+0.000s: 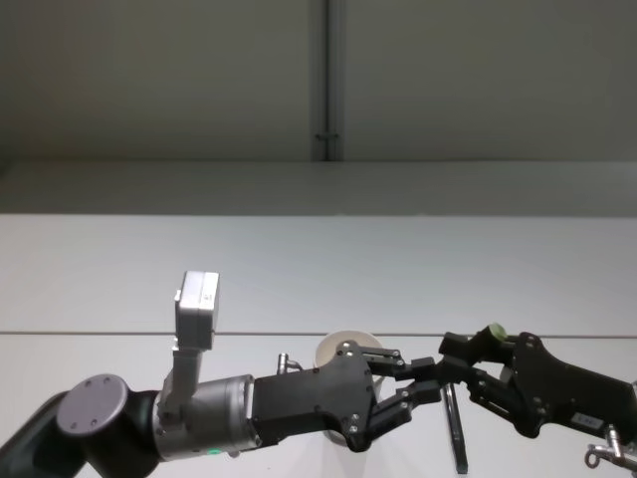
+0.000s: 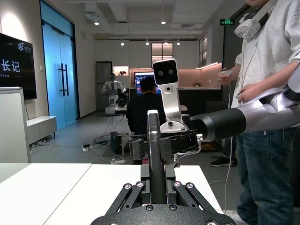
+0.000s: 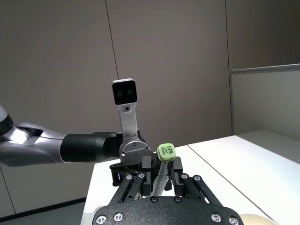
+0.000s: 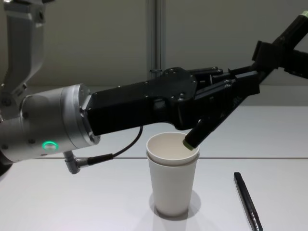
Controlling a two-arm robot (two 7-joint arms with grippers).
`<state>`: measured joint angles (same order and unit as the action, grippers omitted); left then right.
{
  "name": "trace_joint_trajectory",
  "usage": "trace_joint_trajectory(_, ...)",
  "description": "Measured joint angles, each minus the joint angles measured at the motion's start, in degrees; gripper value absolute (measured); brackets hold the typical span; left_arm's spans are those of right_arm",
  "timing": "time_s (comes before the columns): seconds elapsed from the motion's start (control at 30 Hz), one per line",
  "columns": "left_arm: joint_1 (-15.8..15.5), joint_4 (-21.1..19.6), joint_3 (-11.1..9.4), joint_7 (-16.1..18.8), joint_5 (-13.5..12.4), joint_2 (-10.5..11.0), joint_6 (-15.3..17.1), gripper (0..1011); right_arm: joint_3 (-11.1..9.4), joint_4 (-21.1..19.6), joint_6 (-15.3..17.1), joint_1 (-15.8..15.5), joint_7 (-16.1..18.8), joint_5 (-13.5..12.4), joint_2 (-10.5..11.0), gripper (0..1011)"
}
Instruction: Place the pen into the pen holder.
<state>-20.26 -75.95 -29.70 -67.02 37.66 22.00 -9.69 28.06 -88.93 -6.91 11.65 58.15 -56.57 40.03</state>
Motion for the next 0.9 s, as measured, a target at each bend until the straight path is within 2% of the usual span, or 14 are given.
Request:
trace_joint_trajectory(0.3, 0.0, 0.0, 0.0, 0.0, 0.0, 0.0, 0.0, 185, 0.01, 0.01, 0.0, 0.0, 0.01, 0.0, 0.0, 213)
trace_joint_trajectory(0.9, 0.0, 0.0, -0.03, -0.05, 0.0, 0.0, -0.01, 185, 0.0, 0.04, 0.0, 0.0, -0.01, -0.06, 0.0, 208)
